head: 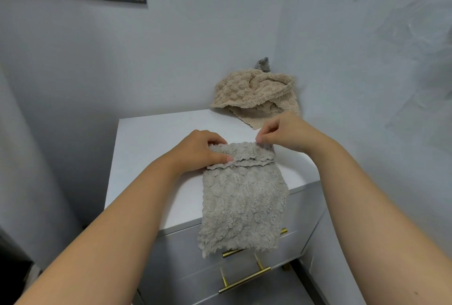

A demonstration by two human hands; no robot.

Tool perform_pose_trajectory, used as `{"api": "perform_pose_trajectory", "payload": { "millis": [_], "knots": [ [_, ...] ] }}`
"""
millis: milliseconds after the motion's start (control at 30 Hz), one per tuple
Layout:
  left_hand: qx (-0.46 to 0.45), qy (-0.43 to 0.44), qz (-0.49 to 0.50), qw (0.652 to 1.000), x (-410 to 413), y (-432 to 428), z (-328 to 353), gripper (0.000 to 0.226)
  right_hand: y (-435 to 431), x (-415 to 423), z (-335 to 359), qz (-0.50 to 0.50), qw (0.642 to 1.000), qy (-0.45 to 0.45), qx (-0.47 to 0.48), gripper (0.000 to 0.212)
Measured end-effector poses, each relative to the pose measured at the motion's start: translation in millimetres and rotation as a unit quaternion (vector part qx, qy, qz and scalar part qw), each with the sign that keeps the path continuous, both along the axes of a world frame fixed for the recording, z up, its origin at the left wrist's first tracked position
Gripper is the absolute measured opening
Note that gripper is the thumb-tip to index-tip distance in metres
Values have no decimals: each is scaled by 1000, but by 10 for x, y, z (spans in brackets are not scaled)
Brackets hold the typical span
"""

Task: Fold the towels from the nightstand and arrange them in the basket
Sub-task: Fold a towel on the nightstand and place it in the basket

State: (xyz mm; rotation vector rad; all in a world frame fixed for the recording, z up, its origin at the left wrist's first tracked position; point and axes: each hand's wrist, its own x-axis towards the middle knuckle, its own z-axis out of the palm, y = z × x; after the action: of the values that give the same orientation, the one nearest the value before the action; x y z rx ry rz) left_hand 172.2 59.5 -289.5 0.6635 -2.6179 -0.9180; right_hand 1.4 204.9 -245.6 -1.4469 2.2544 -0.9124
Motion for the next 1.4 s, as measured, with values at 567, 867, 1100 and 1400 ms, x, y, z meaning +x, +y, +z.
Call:
{"api": "perform_pose_trajectory", "payload": {
  "millis": [567, 867, 1100, 1400],
  "knots": [
    [70, -98, 0, 993, 135, -180, 180, 36, -13, -94, -180, -13, 994, -21, 104, 33],
    [9, 112, 156, 981, -72, -192, -138, 21, -229, 41, -426, -111, 987, 22, -111, 15],
    [61, 184, 157, 968, 11, -254, -145, 23, -228, 44, -397, -91, 989, -42, -108, 30],
    [199, 170, 26, 965, 166, -352, -83, 23, -132, 2, -248, -32, 991, -98, -84, 25]
  ]
}}
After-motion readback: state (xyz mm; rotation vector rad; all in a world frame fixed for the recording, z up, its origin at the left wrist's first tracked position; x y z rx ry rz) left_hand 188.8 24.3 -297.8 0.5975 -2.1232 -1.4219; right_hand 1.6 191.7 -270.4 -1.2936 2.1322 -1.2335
